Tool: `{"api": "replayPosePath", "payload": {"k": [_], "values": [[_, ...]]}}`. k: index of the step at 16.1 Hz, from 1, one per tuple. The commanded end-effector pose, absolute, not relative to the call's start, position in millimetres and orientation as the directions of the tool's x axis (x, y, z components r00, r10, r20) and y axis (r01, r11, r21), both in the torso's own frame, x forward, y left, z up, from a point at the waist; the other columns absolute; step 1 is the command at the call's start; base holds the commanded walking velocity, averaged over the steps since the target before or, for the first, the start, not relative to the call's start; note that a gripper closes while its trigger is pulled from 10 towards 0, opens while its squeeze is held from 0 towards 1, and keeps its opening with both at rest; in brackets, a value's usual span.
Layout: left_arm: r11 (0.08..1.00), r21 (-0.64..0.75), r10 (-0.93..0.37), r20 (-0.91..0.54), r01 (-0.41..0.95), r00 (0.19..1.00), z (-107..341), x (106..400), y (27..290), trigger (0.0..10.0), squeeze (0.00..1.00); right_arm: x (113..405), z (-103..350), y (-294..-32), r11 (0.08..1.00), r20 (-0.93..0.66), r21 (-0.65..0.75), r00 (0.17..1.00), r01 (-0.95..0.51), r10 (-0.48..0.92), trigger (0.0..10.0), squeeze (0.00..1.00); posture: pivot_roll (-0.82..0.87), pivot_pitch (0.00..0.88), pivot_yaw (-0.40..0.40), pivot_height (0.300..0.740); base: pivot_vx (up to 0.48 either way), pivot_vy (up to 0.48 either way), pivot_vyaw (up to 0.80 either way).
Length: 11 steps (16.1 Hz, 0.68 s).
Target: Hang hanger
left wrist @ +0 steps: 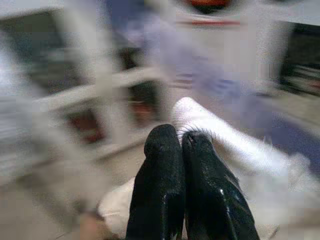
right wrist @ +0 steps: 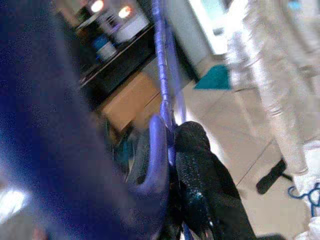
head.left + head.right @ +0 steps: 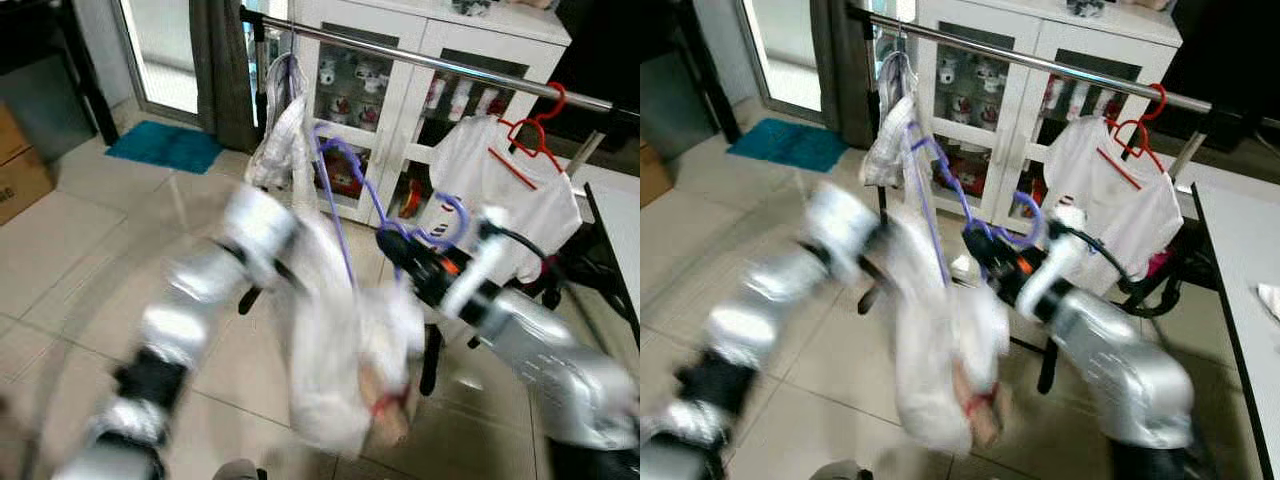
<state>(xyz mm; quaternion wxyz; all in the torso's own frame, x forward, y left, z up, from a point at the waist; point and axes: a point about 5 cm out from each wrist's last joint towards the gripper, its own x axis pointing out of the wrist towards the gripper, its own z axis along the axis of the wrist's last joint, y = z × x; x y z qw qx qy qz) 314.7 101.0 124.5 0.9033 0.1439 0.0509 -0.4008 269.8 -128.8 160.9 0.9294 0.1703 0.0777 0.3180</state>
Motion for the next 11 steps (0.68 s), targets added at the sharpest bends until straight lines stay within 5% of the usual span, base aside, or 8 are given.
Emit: {"api": "replayPosePath", "payload": {"k": [1, 3, 4, 5, 6, 8, 11], "values": [[0.564, 0.221, -0.771, -0.203, 0.795, 0.603, 129.3, 305.0, 84.5, 0.0, 0.00, 278.2, 159.8, -134.1, 0.796, -0.046, 0.354, 0.841, -0.491, 0.540, 0.0, 0.00, 0.00, 0.000, -0.058, 0.740, 0.000, 0.000, 0.00], [0.529, 0.197, -0.801, -0.207, 0.826, 0.562, 123.2, 285.4, 69.5, 0.0, 0.00, 297.3, 156.3, -140.3, 0.867, -0.060, 0.364, 0.920, -0.340, 0.387, 0.0, 0.00, 0.01, 0.000, -0.070, 0.740, 0.000, 0.000, 0.00], [0.601, 0.173, -0.756, -0.192, 0.780, 0.626, 122.9, 282.0, 80.1, 0.0, 0.00, 302.0, 148.5, -147.3, 0.898, -0.084, 0.346, 0.945, -0.271, 0.317, 1.8, 0.00, 0.03, 0.000, -0.083, 0.740, 0.000, 0.000, 0.00], [0.684, 0.144, -0.695, -0.170, 0.715, 0.699, 123.5, 282.5, 93.0, 0.0, 0.00, 300.1, 138.4, -150.3, 0.914, -0.129, 0.311, 0.942, -0.260, 0.311, 10.0, 0.00, 0.03, 0.000, -0.085, 0.740, 0.000, 0.000, 0.00], [0.726, 0.128, -0.658, -0.160, 0.676, 0.736, 123.5, 283.1, 99.4, 0.0, 0.00, 298.6, 132.4, -151.8, 0.924, -0.161, 0.278, 0.935, -0.263, 0.315, 10.0, 0.00, 0.03, 0.000, -0.092, 0.740, 0.000, 0.000, 0.00], [0.909, 0.029, -0.408, -0.136, 0.416, 0.903, 116.5, 279.2, 141.9, 10.0, 0.00, 281.7, 106.0, -164.1, 0.951, -0.236, 0.210, 0.933, -0.225, 0.273, 10.0, 0.00, 0.04, 0.000, -0.098, 0.740, 0.000, 0.000, -0.40], [0.956, 0.086, -0.259, -0.193, 0.279, 0.946, 101.5, 259.2, 175.0, 10.0, 0.00, 257.1, 88.1, -175.1, 0.973, -0.284, 0.142, 0.934, -0.182, 0.216, 10.0, 0.00, 0.01, 0.000, -0.066, 0.740, 0.000, 0.000, -0.80]]}}
